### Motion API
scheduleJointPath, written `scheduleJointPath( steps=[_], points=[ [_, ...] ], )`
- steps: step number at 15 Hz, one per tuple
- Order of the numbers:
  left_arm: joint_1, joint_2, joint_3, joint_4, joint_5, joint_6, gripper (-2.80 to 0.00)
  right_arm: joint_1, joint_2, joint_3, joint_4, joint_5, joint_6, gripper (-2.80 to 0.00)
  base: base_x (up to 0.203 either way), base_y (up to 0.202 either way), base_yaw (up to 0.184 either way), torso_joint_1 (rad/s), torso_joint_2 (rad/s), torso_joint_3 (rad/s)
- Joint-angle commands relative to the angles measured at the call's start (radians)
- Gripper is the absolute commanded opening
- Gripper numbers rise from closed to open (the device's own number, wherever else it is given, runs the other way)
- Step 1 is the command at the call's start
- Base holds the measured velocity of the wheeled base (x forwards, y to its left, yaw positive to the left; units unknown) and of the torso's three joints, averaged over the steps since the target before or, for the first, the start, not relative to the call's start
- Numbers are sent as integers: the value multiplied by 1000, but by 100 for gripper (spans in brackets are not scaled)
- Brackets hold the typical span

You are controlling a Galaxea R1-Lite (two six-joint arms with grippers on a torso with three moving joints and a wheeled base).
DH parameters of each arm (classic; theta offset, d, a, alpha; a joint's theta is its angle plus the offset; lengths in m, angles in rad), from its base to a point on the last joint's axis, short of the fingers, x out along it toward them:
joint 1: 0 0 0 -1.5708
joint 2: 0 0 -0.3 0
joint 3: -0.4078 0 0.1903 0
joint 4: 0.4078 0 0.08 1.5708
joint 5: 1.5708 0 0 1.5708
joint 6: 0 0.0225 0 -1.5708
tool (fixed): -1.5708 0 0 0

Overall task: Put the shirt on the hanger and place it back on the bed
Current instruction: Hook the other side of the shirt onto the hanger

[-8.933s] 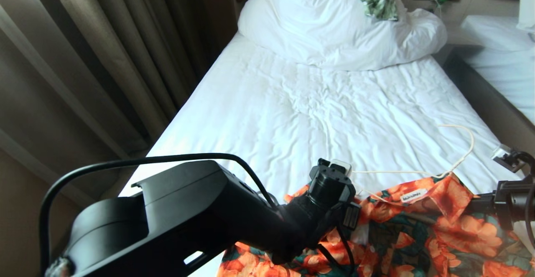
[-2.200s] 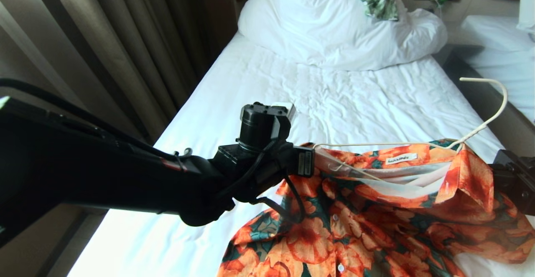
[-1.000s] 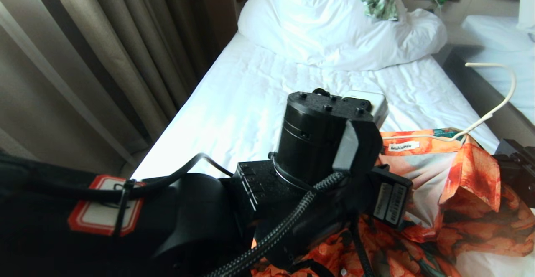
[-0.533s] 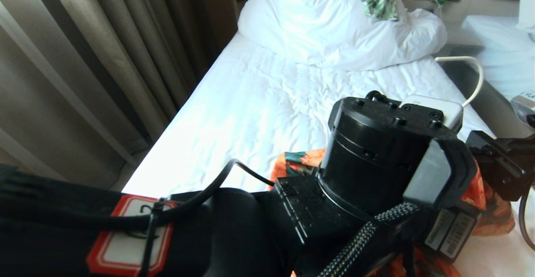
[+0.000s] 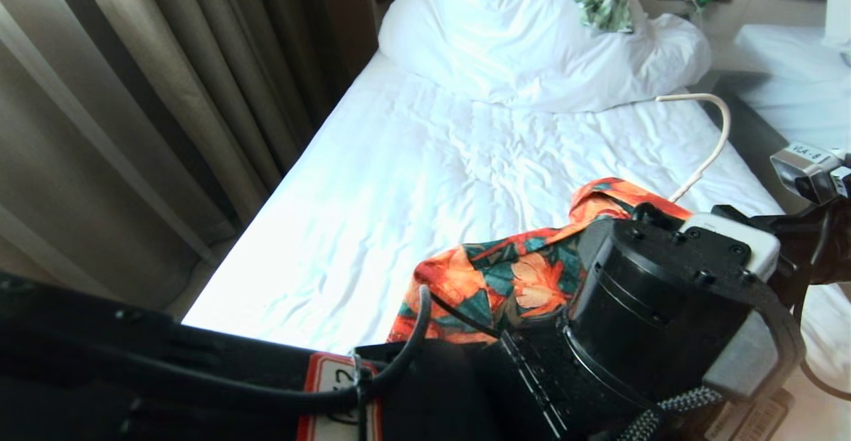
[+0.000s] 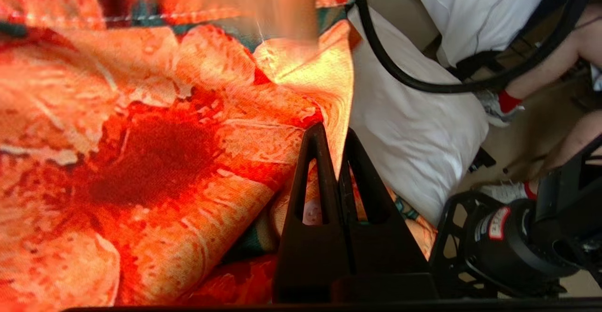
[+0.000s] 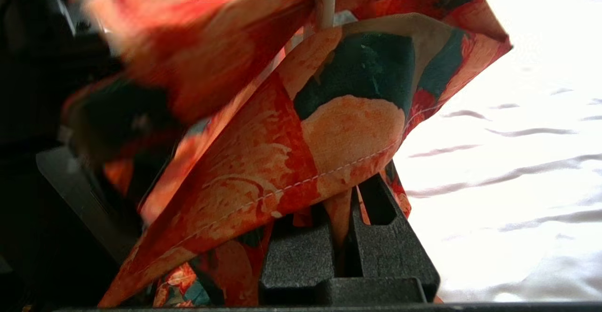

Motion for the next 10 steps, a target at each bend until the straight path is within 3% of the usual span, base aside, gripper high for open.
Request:
scheduleJointPath(
  steps=[1,6,9,10],
  points=[
    [-4,37,-4,-3,-11,-2,-280,-5,8,-3,-3,9,-2,-280,0,0,0,0,0,0],
    [-2,83,-27,-6,-18,-5,-280,-22,-36,-11,-1,8,7,-280,0,0,0,0,0,0],
    [-2,91,-49,-1,-18,-2,-280,-32,-78,-14,-1,6,109,-280,0,0,0,0,0,0],
    [-2,97,-49,-3,-16,-2,-280,-38,-79,-14,-3,6,109,-280,0,0,0,0,0,0]
  ],
)
